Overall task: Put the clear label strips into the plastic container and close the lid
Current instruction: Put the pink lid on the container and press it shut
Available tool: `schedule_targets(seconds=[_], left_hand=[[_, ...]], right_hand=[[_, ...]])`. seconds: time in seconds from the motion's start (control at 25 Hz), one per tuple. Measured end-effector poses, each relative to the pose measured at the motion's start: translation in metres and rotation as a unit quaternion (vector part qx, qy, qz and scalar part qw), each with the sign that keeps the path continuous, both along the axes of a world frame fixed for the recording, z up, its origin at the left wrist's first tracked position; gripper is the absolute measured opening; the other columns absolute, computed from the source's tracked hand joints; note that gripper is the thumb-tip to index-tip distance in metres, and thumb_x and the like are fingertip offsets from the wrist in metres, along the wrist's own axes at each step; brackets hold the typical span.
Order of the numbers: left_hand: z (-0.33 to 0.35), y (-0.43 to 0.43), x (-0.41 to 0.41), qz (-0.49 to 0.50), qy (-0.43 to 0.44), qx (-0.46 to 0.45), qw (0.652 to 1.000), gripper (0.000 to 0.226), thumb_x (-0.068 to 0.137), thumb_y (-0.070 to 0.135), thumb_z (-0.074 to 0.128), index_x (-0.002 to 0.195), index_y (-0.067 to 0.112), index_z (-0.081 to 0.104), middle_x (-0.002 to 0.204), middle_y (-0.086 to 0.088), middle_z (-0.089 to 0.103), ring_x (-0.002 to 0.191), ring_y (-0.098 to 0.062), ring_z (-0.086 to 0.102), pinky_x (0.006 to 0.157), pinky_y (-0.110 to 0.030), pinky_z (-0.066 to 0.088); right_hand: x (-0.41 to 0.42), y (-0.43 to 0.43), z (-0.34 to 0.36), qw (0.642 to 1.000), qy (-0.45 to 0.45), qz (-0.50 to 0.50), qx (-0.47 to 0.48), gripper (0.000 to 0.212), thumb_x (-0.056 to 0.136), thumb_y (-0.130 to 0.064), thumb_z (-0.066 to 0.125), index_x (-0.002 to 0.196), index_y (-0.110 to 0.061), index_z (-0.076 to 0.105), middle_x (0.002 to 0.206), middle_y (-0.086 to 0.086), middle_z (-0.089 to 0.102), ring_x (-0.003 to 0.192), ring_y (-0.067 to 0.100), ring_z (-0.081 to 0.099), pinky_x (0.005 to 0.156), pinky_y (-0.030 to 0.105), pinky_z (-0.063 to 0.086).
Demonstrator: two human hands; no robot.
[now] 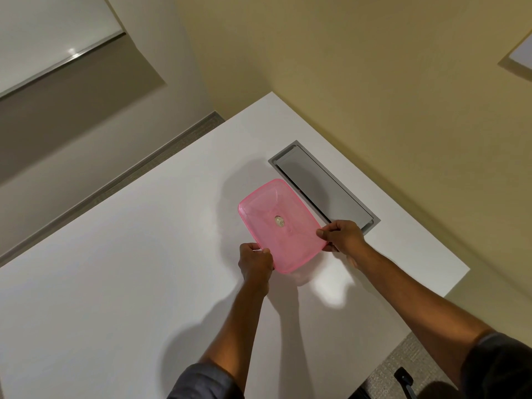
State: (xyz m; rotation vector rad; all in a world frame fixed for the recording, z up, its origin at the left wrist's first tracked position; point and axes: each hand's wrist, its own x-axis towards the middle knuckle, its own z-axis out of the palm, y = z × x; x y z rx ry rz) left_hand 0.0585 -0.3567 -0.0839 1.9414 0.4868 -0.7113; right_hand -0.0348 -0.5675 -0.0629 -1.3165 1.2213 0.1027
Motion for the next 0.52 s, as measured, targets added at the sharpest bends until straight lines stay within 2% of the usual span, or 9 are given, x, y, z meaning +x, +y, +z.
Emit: schedule_targets(seconds=[0.12, 0.2, 0.28, 0.36, 0.44, 0.52], left_hand=[[0.001, -0.002, -0.001, -0.007, -0.002, 0.011, 1.0, 0.018, 0.093, 0.002, 0.06, 0.109, 0.01, 0.056, 0.109, -0.013, 0.064, 0.092, -0.027, 0.065, 0.084, -0.053, 0.069], [0.001, -0.002, -0.004, -0.007, -0.005, 0.01, 1.0, 0.016, 0.096, 0.004, 0.06, 0.11, 0.011, 0.056, 0.11, -0.012, 0.065, 0.1, -0.031, 0.067, 0.088, -0.055, 0.068], [0.004, 0.001, -0.007, -0.001, -0.01, 0.0, 1.0, 0.015, 0.101, 0.009, 0.064, 0.112, 0.015, 0.058, 0.111, -0.009, 0.067, 0.099, -0.029, 0.071, 0.083, -0.048, 0.069], [0.007, 0.006, -0.008, 0.008, -0.008, -0.017, 1.0, 0.014, 0.103, 0.014, 0.067, 0.114, 0.019, 0.06, 0.111, -0.007, 0.07, 0.097, -0.028, 0.074, 0.07, -0.038, 0.067], [0.008, 0.011, -0.005, 0.018, -0.006, -0.026, 0.999, 0.013, 0.105, 0.021, 0.067, 0.117, 0.02, 0.062, 0.111, -0.006, 0.072, 0.1, -0.028, 0.076, 0.067, -0.034, 0.065], [0.01, 0.01, 0.01, 0.03, -0.025, -0.016, 0.999, 0.021, 0.106, 0.028, 0.066, 0.124, 0.018, 0.063, 0.115, -0.005, 0.072, 0.101, -0.027, 0.076, 0.075, -0.042, 0.069]], right_hand=[[0.001, 0.001, 0.001, 1.0, 0.007, 0.002, -0.021, 0.028, 0.09, -0.009, 0.085, 0.106, 0.011, 0.073, 0.109, 0.026, 0.077, 0.092, 0.037, 0.077, 0.088, 0.05, 0.067], [-0.004, 0.002, 0.001, 0.999, -0.002, 0.01, -0.036, 0.03, 0.088, -0.014, 0.087, 0.104, 0.008, 0.074, 0.102, 0.022, 0.078, 0.083, 0.03, 0.072, 0.088, 0.051, 0.067], [-0.007, 0.002, 0.0, 0.999, -0.006, 0.027, -0.043, 0.033, 0.088, -0.02, 0.088, 0.104, 0.006, 0.075, 0.097, 0.022, 0.077, 0.079, 0.026, 0.068, 0.08, 0.045, 0.067], [-0.003, -0.001, 0.001, 0.997, 0.015, 0.063, -0.051, 0.035, 0.09, -0.027, 0.086, 0.106, 0.001, 0.075, 0.1, 0.022, 0.077, 0.081, 0.026, 0.067, 0.072, 0.038, 0.062], [0.008, -0.006, 0.0, 0.99, 0.035, 0.109, -0.083, 0.037, 0.091, -0.039, 0.083, 0.104, -0.005, 0.073, 0.099, 0.014, 0.075, 0.087, 0.027, 0.067, 0.08, 0.043, 0.06], [0.027, -0.011, 0.001, 0.981, 0.023, 0.139, -0.132, 0.041, 0.092, -0.049, 0.078, 0.101, -0.01, 0.072, 0.103, 0.006, 0.076, 0.096, 0.03, 0.07, 0.09, 0.048, 0.06]])
